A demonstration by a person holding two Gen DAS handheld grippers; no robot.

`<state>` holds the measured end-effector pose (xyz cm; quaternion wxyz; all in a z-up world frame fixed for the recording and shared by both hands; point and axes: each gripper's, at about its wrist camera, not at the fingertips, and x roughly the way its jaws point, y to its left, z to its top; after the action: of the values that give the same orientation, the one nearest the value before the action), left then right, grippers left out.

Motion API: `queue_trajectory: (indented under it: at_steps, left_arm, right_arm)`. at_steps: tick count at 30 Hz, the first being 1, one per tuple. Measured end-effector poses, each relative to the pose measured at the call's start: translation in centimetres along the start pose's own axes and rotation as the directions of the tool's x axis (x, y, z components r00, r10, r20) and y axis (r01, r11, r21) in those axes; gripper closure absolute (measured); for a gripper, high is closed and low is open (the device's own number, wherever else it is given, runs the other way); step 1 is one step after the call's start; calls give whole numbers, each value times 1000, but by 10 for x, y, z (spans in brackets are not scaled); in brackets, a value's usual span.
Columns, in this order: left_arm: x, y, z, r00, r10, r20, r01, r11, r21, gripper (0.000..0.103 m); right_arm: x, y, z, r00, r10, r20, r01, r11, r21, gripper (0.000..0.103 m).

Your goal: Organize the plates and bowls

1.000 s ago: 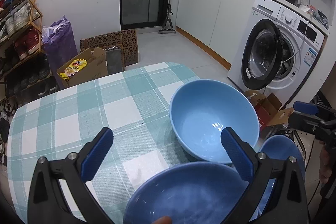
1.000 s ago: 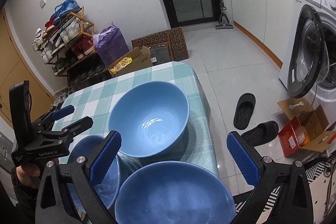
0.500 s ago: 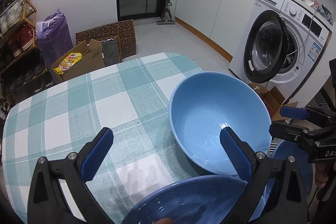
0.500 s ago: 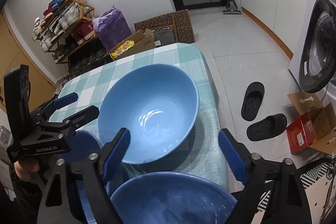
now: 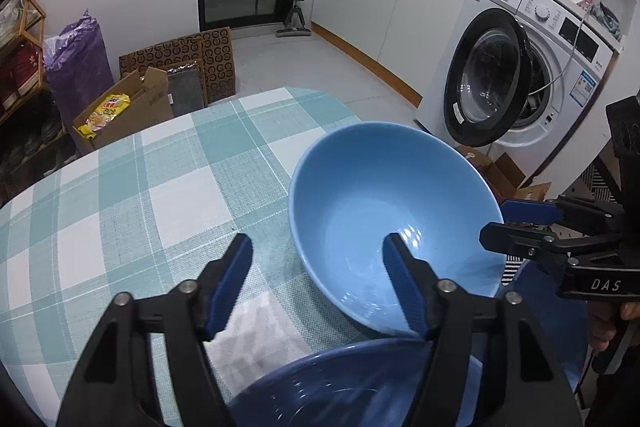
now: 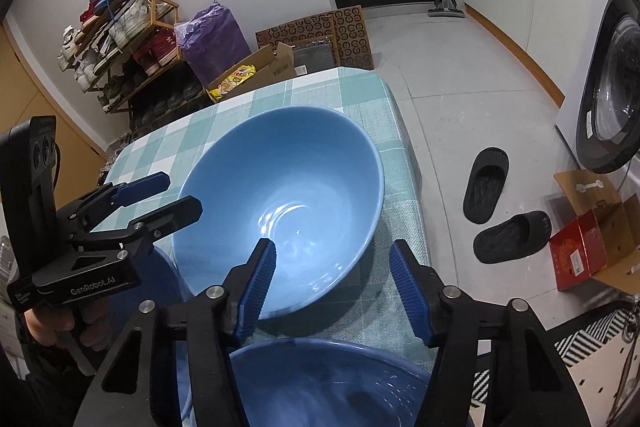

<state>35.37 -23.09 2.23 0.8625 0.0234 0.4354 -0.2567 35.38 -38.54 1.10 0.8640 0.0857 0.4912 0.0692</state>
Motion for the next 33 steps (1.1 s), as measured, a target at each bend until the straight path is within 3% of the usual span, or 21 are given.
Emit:
queue_trajectory:
  at_steps: [8, 18, 33]
  left_arm:
    - [8, -2, -3, 999, -28, -34, 28, 1000, -1, 72]
    - [5, -1, -3, 999, -27, -22, 27, 1000, -4, 78]
    - [-8, -6, 1, 999, -26, 26, 26, 1000, 7, 78]
  right_arm:
    - [5, 1, -2, 1000, -7, -14, 7, 1000, -1, 57]
    - [5, 0, -6, 999, -43, 6, 43, 999, -24, 75]
    - [-14, 2, -9, 996, -60, 69, 64, 997, -51, 76]
